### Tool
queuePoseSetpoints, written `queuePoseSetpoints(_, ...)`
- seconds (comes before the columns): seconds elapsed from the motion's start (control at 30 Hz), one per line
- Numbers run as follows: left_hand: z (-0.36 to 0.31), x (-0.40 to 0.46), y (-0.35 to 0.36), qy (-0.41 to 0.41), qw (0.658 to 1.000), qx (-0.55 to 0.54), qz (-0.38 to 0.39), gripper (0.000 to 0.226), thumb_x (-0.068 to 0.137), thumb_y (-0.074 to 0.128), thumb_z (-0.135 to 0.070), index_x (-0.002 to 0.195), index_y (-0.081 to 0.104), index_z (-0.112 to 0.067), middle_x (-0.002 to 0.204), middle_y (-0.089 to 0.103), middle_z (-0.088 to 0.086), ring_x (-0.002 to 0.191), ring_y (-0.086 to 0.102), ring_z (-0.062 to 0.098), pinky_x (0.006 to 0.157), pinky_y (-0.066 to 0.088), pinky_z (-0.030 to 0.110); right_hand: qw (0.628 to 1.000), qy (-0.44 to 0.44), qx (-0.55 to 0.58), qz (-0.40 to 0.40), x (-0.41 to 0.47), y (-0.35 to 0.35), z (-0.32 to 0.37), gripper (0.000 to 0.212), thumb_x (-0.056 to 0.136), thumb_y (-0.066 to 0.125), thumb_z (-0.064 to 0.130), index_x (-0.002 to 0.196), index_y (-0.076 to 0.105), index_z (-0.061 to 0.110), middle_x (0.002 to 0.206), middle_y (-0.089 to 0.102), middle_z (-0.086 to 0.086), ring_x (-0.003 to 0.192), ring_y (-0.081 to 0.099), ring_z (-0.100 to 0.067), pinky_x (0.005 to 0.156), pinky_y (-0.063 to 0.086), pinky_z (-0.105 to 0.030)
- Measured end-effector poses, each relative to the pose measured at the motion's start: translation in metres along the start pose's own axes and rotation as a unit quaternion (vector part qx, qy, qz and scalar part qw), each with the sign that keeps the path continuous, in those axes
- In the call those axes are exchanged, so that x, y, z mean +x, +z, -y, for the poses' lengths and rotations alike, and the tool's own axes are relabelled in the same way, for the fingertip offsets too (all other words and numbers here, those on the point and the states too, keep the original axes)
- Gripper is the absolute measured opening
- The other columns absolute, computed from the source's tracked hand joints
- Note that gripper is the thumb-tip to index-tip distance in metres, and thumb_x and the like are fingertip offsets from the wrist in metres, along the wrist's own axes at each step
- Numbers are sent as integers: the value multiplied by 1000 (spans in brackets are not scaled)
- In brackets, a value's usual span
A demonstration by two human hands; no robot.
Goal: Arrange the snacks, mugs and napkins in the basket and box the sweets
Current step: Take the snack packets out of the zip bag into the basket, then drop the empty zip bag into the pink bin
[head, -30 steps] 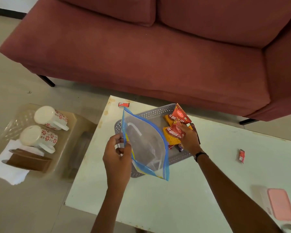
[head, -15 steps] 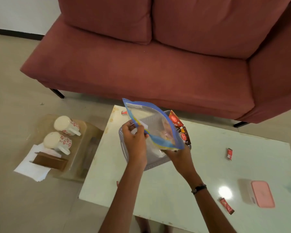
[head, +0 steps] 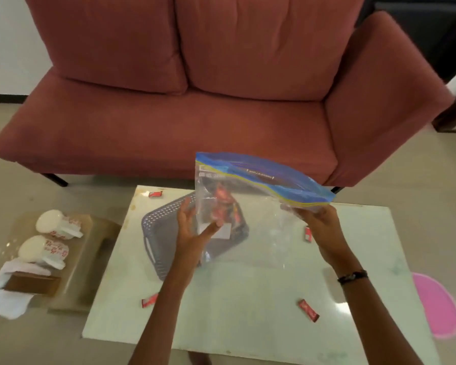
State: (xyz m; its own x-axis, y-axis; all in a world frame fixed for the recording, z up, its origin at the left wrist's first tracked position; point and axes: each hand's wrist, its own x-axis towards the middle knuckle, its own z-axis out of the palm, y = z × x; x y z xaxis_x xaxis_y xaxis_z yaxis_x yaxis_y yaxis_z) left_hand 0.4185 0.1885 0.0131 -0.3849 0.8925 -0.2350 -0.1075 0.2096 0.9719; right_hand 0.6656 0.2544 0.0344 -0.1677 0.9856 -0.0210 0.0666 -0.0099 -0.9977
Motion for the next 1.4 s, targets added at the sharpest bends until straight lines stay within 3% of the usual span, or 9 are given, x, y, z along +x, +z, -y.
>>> queuePoseSetpoints(0.1, 18, -11, 52, -27, 996, 21, 85, 49, 75, 74, -10, 120, 56, -17, 117, 67, 3, 102, 65, 10, 87, 51, 21, 1000, 17, 16, -13, -5, -66, -15, 16, 85, 65, 17, 92, 77, 24, 99, 76, 2, 95, 66, -30, 83, 46, -43)
queuePoseSetpoints(0.23, 40, -35, 152, -37, 996, -31, 70, 12, 87, 59, -1, 94, 59, -10, 94, 60, 10, 71, 67, 10, 65, 54, 16, 998, 38, -7, 48, -23, -162, -40, 29, 79, 74, 27, 107, 72, 20, 116, 71, 2, 113, 63, -13, 97, 50, -31)
queuePoseSetpoints(0.5, 102, -95, 342, -103, 984, -24, 145, 14, 88, 57, 0, 89, 59, -14, 98, 67, 1, 81, 69, 18, 70, 53, 19, 988, 150, -45, 14, -68, -355, -95, 38, 88, 53, -11, 109, 69, 16, 110, 71, -5, 95, 70, -10, 74, 58, -27)
queuePoseSetpoints(0.77, 160, -138, 460, -142, 951, 56, 269, 32, 92, 53, -4, 119, 54, -21, 128, 59, -1, 108, 57, 10, 93, 43, 23, 955, 140, -137, -223, -125, -484, -153, 37, 83, 46, -25, 99, 69, -1, 93, 74, 10, 91, 68, 0, 84, 54, -16)
queuePoseSetpoints(0.83, 173, -143, 479, -151, 940, 82, 294, 32, 93, 52, -9, 122, 54, -24, 130, 57, -9, 109, 58, 8, 89, 43, 16, 927, 152, -156, -306, -135, -496, -176, 31, 81, 48, -23, 97, 69, -5, 95, 74, -4, 92, 67, -6, 89, 53, -24)
queuePoseSetpoints(0.93, 190, -150, 499, -153, 932, 104, 312, 30, 94, 51, -13, 121, 55, -26, 128, 57, -13, 108, 57, 2, 86, 42, 12, 864, 178, -201, -425, -146, -504, -220, 33, 77, 46, -20, 98, 66, -3, 105, 69, -21, 87, 62, 11, 78, 43, -1)
queuePoseSetpoints(1.07, 220, -151, 510, -156, 926, 117, 323, 28, 93, 51, -15, 117, 56, -28, 124, 57, -17, 103, 55, -11, 83, 42, 8, 804, 204, -207, -519, -148, -503, -292, 55, 65, 29, -23, 108, 53, 0, 112, 58, -15, 106, 54, -26, 85, 43, -19)
queuePoseSetpoints(1.2, 256, -146, 514, -154, 924, 111, 333, 26, 94, 50, -14, 115, 56, -29, 120, 57, -25, 100, 54, -15, 77, 42, 0, 808, 208, -302, -461, -149, -489, -361, 77, 63, 28, -28, 129, 48, 7, 132, 44, -15, 124, 40, -21, 109, 32, -30)
queuePoseSetpoints(1.4, 306, -144, 526, -138, 923, 96, 346, 26, 94, 51, -16, 112, 56, -33, 118, 57, -29, 106, 54, -9, 77, 42, 0, 810, 349, -433, -186, -154, -482, -462, 78, 75, 32, -28, 141, 42, 13, 158, 19, -13, 147, 1, -36, 117, 10, -51)
